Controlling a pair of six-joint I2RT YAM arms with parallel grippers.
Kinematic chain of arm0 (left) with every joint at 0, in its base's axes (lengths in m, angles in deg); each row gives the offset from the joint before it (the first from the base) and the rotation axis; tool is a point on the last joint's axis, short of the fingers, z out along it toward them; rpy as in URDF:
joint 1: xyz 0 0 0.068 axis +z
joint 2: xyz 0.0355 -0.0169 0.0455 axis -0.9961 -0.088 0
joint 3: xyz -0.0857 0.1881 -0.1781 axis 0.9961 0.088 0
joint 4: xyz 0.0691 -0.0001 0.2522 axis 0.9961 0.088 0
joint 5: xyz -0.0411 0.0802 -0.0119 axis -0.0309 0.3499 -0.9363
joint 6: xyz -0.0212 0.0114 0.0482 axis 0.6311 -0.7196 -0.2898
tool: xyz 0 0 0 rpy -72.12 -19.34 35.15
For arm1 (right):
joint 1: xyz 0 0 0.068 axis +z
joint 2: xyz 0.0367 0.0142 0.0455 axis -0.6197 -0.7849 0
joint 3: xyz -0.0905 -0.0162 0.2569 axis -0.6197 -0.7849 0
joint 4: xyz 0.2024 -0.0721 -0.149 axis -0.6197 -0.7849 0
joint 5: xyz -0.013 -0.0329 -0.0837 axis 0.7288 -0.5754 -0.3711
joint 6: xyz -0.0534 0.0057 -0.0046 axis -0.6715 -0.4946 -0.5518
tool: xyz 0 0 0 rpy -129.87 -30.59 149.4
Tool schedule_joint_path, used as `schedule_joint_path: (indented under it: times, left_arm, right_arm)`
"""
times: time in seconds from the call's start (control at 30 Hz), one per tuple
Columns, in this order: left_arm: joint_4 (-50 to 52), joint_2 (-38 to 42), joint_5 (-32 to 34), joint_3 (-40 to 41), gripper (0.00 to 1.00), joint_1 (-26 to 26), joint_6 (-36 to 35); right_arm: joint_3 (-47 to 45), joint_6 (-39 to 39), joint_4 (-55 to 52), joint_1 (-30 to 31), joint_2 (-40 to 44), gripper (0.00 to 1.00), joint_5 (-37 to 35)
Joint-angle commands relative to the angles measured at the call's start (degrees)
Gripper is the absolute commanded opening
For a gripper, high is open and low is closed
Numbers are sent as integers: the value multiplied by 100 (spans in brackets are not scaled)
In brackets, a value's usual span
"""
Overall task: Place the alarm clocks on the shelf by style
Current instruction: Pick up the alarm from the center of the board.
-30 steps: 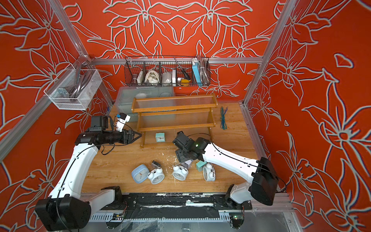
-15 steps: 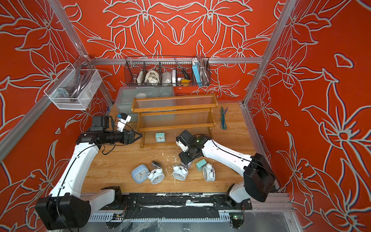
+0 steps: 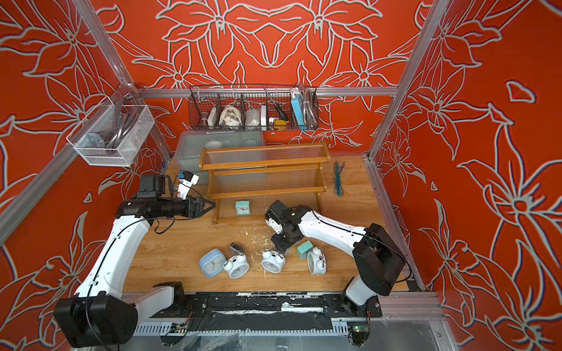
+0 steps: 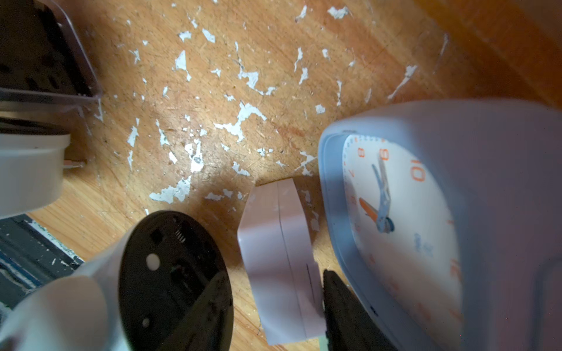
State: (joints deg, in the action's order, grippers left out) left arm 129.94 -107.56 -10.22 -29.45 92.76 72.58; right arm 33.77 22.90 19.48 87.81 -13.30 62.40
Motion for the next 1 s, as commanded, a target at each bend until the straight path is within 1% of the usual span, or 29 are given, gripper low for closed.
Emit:
schedule_joint_path:
  times: [0.0, 0.07, 0.17, 0.37, 0.57, 0.67, 0.8, 0.97]
  left_arm:
    - [61, 2, 8, 54, 72, -26, -77]
    - [62, 2, 8, 52, 72, -26, -78]
    - [61, 3, 8, 50, 72, -26, -71]
    - [71, 10, -34, 28, 72, -26, -74]
    - [171, 1, -171, -116, 72, -96, -163]
    - [285, 11, -276, -248, 73, -232, -270]
    - [516, 19, -461, -457, 73, -577, -541]
    - [834, -5, -831, -688, 74, -1046, -1011]
  right_arm:
    - [-113, -56, 101, 5, -64, 50, -34]
    - [-153, -48, 160, 13, -58, 47, -40]
    - [-206, -48, 217, 10, -19, 39, -43]
    - [-185, -99, 156, 5, 242, 32, -154]
    - [70, -248, -273, 8, 727, 29, -431]
    - [269, -358, -496, 4, 977, 29, -413]
    - [637, -538, -812, 2, 1205, 29, -234]
    - [1037, -729, -947, 1, 1679, 29, 467]
